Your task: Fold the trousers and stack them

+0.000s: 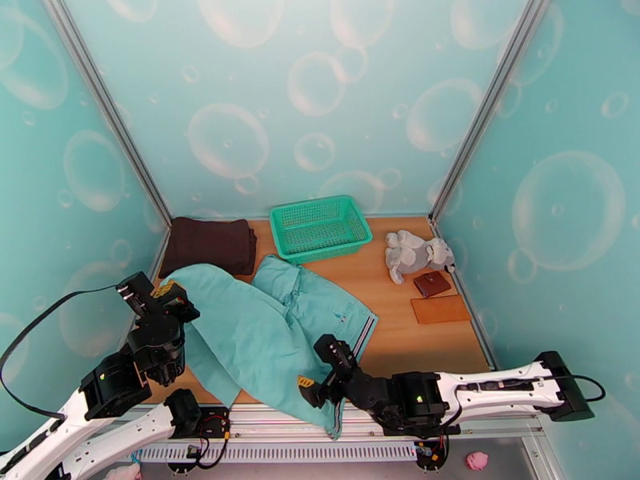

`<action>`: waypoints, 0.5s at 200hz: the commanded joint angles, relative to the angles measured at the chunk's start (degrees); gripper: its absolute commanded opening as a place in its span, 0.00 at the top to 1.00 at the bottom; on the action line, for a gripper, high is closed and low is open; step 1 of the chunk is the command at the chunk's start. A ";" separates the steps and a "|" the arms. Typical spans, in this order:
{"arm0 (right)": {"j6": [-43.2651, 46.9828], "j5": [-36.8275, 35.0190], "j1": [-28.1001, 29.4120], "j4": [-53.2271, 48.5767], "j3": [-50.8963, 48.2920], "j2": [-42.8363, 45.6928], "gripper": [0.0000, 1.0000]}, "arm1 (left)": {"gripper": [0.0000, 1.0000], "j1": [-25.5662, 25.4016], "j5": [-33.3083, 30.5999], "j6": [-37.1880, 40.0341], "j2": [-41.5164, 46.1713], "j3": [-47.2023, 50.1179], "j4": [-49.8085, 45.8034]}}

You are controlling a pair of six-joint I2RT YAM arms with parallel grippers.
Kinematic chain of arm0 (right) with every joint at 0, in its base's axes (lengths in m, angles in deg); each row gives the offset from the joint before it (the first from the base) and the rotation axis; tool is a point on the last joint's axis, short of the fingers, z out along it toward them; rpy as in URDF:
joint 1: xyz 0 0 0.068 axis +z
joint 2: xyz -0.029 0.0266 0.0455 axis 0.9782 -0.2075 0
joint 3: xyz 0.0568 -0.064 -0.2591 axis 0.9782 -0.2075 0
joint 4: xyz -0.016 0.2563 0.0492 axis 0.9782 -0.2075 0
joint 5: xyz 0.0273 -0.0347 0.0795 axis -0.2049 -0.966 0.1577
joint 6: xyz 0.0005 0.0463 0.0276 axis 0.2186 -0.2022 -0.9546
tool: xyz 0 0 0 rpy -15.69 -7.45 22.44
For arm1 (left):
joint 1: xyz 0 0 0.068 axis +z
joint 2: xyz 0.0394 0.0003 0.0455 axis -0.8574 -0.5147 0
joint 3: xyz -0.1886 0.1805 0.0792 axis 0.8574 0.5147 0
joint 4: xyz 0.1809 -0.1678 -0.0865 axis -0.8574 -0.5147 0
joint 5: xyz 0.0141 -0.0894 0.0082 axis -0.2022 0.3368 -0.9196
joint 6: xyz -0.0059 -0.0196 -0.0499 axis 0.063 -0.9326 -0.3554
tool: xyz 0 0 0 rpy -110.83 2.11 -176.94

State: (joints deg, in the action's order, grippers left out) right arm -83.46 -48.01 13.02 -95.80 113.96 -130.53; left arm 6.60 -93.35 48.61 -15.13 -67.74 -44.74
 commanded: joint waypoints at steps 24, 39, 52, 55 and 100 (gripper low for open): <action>-29.13 -8.46 -12.27 -16.83 1.76 -9.74 0.01 | 1.00 4.17 -1.31 5.01 -1.50 -4.03 5.11; -23.90 1.94 -21.92 -4.26 -4.17 -8.02 0.01 | 1.00 5.32 0.73 6.65 -2.02 -4.27 7.34; -21.54 11.53 -28.88 4.68 -8.62 -6.88 0.01 | 1.00 5.83 2.71 6.45 -2.47 -4.20 7.61; -21.12 13.74 -30.98 6.52 -9.77 -6.81 0.01 | 1.00 5.96 3.07 6.40 -2.56 -4.13 7.61; -17.84 21.84 -41.68 10.27 -9.50 -15.56 0.01 | 1.00 6.27 6.79 5.14 -1.81 -0.51 8.89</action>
State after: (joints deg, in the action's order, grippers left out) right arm -103.20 -34.13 -26.30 -92.21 102.88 -141.75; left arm 12.24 -89.50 53.60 -17.69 -69.86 -38.84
